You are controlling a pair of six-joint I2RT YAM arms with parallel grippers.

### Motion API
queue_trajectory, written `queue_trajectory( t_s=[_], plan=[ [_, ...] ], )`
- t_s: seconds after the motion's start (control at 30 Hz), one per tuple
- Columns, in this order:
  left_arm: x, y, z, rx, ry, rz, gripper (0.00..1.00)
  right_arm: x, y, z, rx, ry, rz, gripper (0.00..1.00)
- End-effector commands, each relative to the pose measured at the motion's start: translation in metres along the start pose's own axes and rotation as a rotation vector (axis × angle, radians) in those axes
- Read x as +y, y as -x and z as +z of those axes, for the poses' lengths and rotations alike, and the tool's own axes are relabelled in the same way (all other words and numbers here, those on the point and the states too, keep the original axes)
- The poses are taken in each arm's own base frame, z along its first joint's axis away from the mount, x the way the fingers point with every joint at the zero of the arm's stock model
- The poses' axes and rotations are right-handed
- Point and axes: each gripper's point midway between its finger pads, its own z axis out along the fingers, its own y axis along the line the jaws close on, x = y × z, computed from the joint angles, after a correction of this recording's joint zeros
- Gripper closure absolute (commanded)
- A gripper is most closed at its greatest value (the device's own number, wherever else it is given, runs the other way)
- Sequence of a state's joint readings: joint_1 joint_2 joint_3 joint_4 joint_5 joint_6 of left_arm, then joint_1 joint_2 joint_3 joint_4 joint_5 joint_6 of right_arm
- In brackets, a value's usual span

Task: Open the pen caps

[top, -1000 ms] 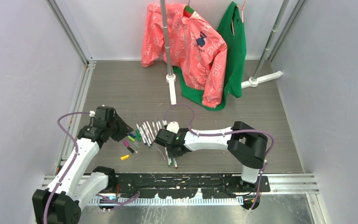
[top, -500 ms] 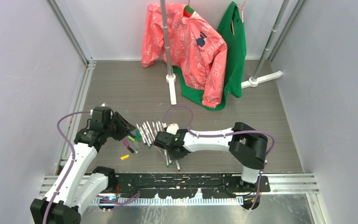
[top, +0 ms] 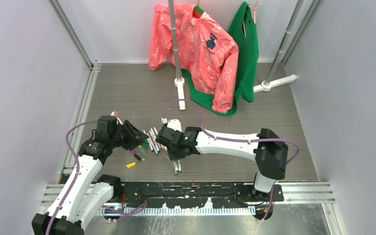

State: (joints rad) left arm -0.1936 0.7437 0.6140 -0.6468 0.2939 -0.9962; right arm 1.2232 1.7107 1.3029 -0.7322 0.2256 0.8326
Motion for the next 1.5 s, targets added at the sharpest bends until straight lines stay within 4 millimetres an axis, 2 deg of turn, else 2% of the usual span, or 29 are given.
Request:
queue_trajectory(
  t_s=[0.0,0.27,0.47,0.63,0.73,0.8,0.9,1.13,1.33,1.47],
  plan=[
    [-0.028,-0.003,0.001,0.033,-0.111,0.017,0.61,0.043,0.029,-0.020,-0.065,0.155,-0.004,0.99],
    [-0.036,-0.015,0.010,0.093,-0.109,0.048,0.61,0.082,0.055,-0.029,-0.093,0.251,-0.028,0.99],
    [-0.043,-0.013,0.009,0.089,-0.122,0.056,0.61,0.094,0.061,-0.029,-0.092,0.276,-0.031,0.99],
    [-0.036,-0.015,0.010,0.089,-0.104,0.061,0.62,0.101,0.064,-0.029,-0.091,0.290,-0.027,0.99],
    [-0.032,-0.015,0.012,0.081,-0.097,0.055,0.68,0.100,0.064,-0.031,-0.093,0.292,-0.019,0.99],
    [-0.029,-0.016,0.012,0.079,-0.092,0.053,0.77,0.099,0.062,-0.032,-0.090,0.295,-0.015,0.99],
    [-0.031,-0.015,0.010,0.072,-0.096,0.060,1.00,0.099,0.060,-0.031,-0.090,0.312,0.000,0.99],
    [-0.023,-0.009,0.004,0.017,-0.065,0.059,1.00,0.097,0.046,-0.025,-0.049,0.328,0.000,0.99],
    [-0.025,0.009,-0.006,-0.067,-0.013,0.051,1.00,0.083,0.020,-0.016,0.006,0.317,-0.015,0.99],
    [-0.028,0.021,-0.003,-0.116,0.002,0.031,1.00,0.078,0.003,-0.015,0.015,0.327,-0.006,0.99]
  ],
)
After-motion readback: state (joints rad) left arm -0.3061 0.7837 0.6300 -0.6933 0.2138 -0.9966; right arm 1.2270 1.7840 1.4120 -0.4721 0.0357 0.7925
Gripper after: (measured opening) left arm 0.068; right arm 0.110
